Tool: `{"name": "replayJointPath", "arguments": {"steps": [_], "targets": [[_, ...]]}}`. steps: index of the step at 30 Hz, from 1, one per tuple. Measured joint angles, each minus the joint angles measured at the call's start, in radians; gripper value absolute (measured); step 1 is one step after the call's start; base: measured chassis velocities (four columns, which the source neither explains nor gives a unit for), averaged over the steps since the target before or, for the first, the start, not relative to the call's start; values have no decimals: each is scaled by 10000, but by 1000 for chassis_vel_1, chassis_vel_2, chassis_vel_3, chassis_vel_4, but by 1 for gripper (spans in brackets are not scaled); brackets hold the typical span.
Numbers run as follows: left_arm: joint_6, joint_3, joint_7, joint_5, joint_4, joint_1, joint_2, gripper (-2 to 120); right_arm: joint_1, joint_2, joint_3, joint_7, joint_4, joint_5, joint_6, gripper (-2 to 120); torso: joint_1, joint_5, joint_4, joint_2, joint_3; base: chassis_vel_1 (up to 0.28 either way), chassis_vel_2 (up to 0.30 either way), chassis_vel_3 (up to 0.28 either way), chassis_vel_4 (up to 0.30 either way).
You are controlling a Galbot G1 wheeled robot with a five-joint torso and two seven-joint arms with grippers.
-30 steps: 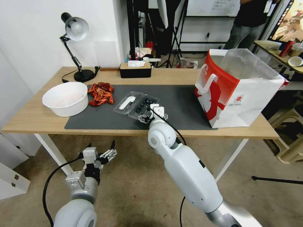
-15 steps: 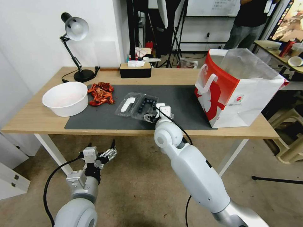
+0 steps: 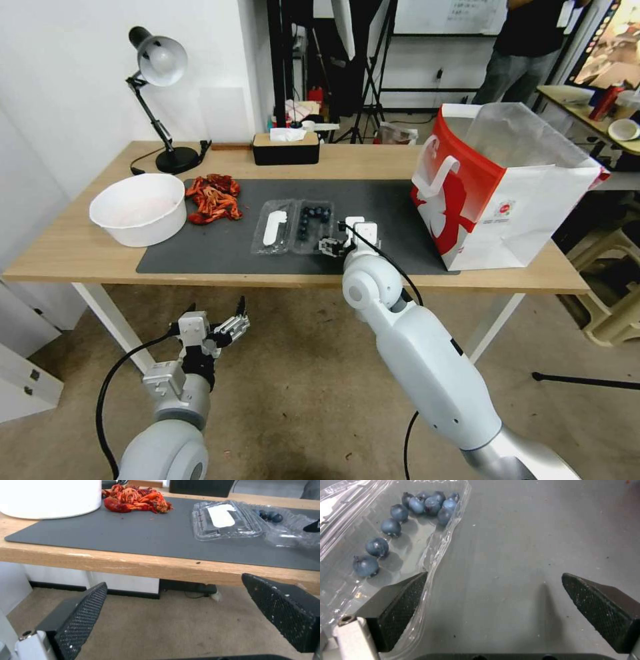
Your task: Close the takeout container lid, then place the container into the takeout bag.
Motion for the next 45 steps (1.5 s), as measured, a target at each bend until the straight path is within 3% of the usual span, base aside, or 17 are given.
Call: {"name": "replayJointPath", "arguments": {"steps": [10, 19, 22, 23, 26, 27, 33, 39, 41, 45], "targets": [[-14, -1, 0, -2, 4, 9, -3, 100, 4, -209, 149, -114, 58, -18, 0, 100, 0, 1, -2, 0, 0, 0, 0, 0, 0], [-39, -42, -5, -12, -14, 28, -4, 100, -216, -326, 446, -1521, 329, -826, 342, 100, 1, 1, 0, -1, 0, 0, 0, 0, 0], [-47, -60, -9, -21, -80, 35, -4, 100, -569, -675, 640, -2892, 774, -1840, 1522, 100, 0, 0, 0, -2, 0, 0, 0, 0, 0], [-47, -60, -9, -21, -80, 35, -4, 100, -569, -675, 640, -2892, 774, -1840, 1522, 100, 0, 0, 0, -2, 0, 0, 0, 0, 0], [-57, -63, -12, -28, -129, 53, -11, 100, -1354, -1246, 1060, -4402, 1406, -2677, 3288, 100, 0, 0, 2, -2, 0, 0, 0, 0, 0], [-57, -63, -12, -28, -129, 53, -11, 100, -1354, -1246, 1060, -4402, 1406, -2677, 3288, 100, 0, 0, 2, -2, 0, 0, 0, 0, 0], [-174, 15, 40, -203, -175, 78, -20, 100, -3753, -2150, 2213, -6388, 2851, -3549, 5841, 100, 0, 0, -3, -1, -2, 0, 0, 0, 0], [-216, 101, 114, -369, -102, -27, -9, 100, -5712, -2227, 3037, -6826, 3559, -4179, 7222, 100, -1, 1, -5, -1, -2, 0, 0, 0, 0], [-224, 185, 156, -516, -42, -105, 16, 100, -7104, -2002, 3803, -7092, 3950, -4598, 8131, 100, -1, 0, -2, 0, -3, 0, 0, 0, 0], [-223, 267, 169, -736, -23, -165, 58, 100, -8143, -1713, 4370, -7307, 4134, -4855, 8721, 100, -1, 0, -2, 1, -2, 0, 0, 0, 0]]}}
